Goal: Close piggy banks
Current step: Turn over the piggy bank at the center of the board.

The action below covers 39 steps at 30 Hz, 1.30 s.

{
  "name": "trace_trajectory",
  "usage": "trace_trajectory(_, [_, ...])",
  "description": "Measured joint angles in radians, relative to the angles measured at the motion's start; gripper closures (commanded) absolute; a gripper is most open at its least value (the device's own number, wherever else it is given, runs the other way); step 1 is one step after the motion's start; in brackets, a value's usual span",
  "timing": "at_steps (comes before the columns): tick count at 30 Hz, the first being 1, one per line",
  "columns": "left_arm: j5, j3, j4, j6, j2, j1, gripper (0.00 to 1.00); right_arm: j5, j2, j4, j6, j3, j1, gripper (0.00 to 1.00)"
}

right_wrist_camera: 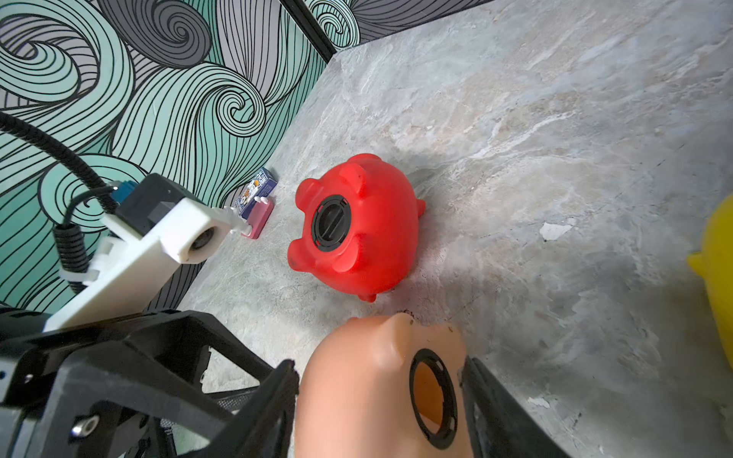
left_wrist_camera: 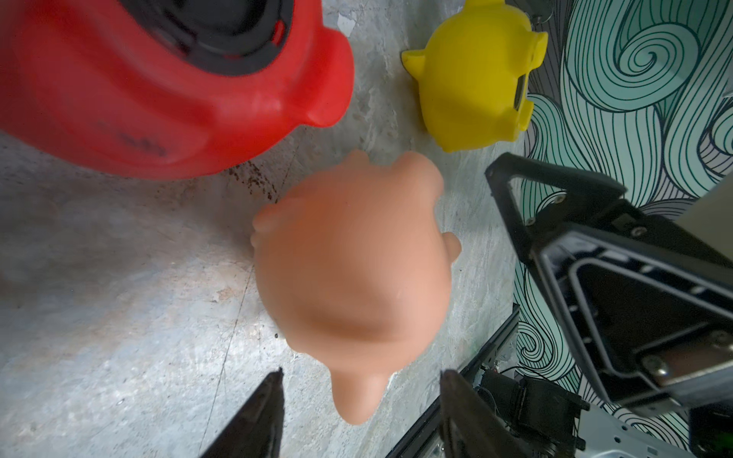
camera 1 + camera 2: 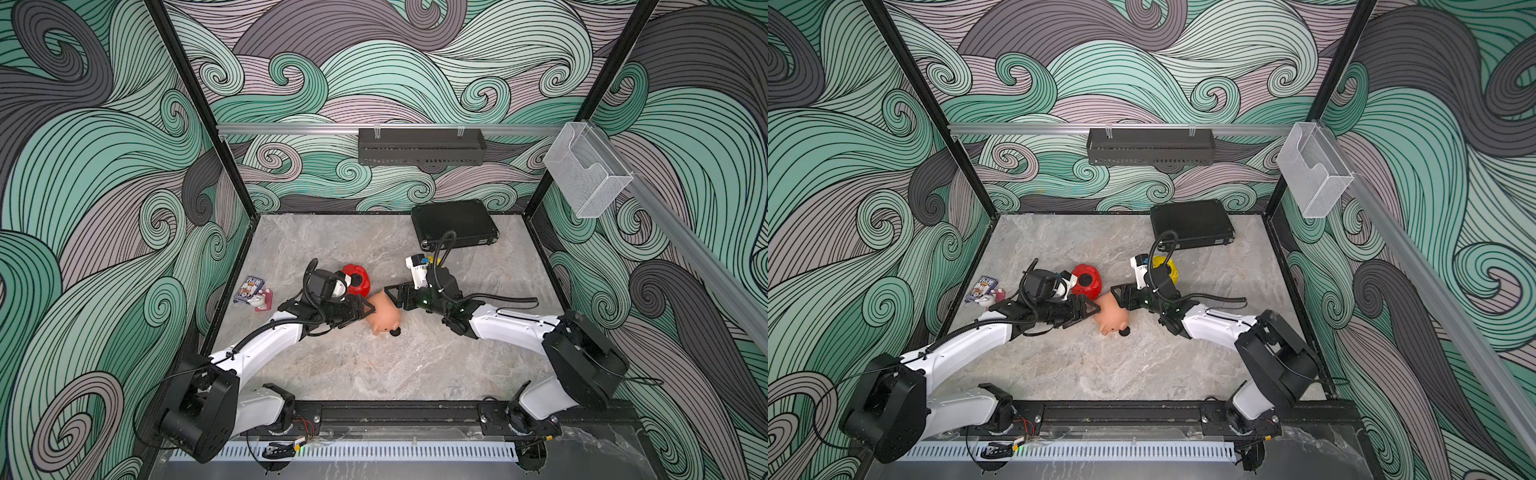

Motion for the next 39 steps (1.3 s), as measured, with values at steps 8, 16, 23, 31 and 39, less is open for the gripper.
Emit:
trace_trajectory(8, [0.019, -0.021, 0.016, -0.011, 0.01, 0.0, 0.42, -0.023, 0.087, 0.08, 0.036, 0.024, 0.003, 0.37])
trace_trajectory(16, [0.035, -0.037, 0.047, -0.029, 0.033, 0.0, 0.45, -0.056, 0.156, 0.133, 0.087, 0.037, 0.01, 0.38])
trace_trajectory(23, [0.036, -0.039, 0.058, -0.037, 0.052, 0.0, 0.45, -0.064, 0.169, 0.161, 0.13, 0.04, 0.02, 0.39])
trace_trajectory(31, [0.038, -0.044, 0.069, -0.039, 0.072, 0.0, 0.46, -0.074, 0.198, 0.179, 0.163, 0.043, 0.026, 0.4])
trace_trajectory(39, [0.04, -0.044, 0.077, -0.038, 0.077, 0.0, 0.51, -0.072, 0.198, 0.169, 0.182, 0.051, 0.029, 0.41])
